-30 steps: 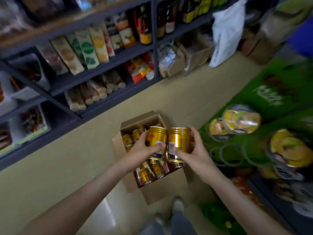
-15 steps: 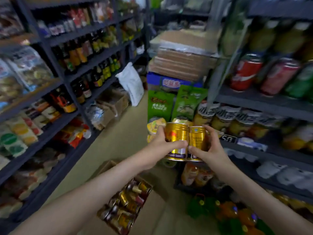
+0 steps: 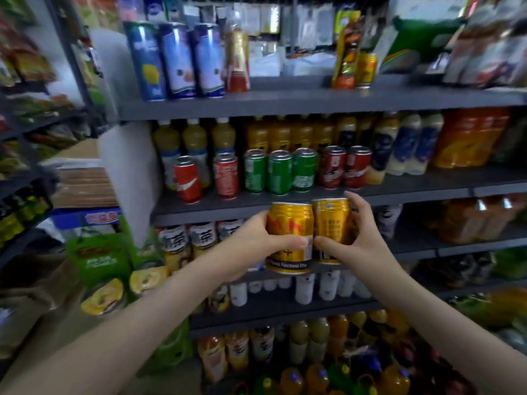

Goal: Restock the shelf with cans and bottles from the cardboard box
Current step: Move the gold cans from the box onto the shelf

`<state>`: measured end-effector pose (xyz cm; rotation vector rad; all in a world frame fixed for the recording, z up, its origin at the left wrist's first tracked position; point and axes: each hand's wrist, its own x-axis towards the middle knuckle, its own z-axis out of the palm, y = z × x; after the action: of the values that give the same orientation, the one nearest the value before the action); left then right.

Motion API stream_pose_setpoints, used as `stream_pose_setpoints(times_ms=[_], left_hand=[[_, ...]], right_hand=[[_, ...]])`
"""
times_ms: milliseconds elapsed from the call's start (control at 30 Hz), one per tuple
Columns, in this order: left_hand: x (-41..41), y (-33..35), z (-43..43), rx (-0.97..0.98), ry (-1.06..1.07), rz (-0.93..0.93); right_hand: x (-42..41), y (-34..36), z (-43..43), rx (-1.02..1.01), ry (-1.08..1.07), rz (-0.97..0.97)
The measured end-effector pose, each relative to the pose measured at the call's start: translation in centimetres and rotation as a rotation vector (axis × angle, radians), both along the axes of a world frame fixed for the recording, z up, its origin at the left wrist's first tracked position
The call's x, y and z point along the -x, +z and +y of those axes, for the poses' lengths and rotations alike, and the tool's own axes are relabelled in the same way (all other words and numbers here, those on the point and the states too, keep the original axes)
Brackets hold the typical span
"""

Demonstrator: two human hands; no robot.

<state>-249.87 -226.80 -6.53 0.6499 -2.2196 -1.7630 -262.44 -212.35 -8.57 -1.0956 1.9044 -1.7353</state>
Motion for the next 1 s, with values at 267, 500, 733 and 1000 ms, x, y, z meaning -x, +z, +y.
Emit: stream_pose_setpoints(times_ms=[267,500,733,1000], left_hand=[[17.1,7.3,10.5,0.141,-0.070,0.207],[26.8,14.0,12.5,0.259,-0.091,0.346],[34.5,15.8,9.5,0.299,0.028,0.374],[42.2,18.1,5.7,0.274,0.174,0.381]], right_hand=[[15.7,6.6,11.4,0.046,-0.132,0.192],[26.3,13.0,13.5,0.153,-0.157,0.339],[36.0,15.8,12.2,0.259,-0.215,0.283],[45.9,18.7,7.4,0.261,-0.172,0.322]])
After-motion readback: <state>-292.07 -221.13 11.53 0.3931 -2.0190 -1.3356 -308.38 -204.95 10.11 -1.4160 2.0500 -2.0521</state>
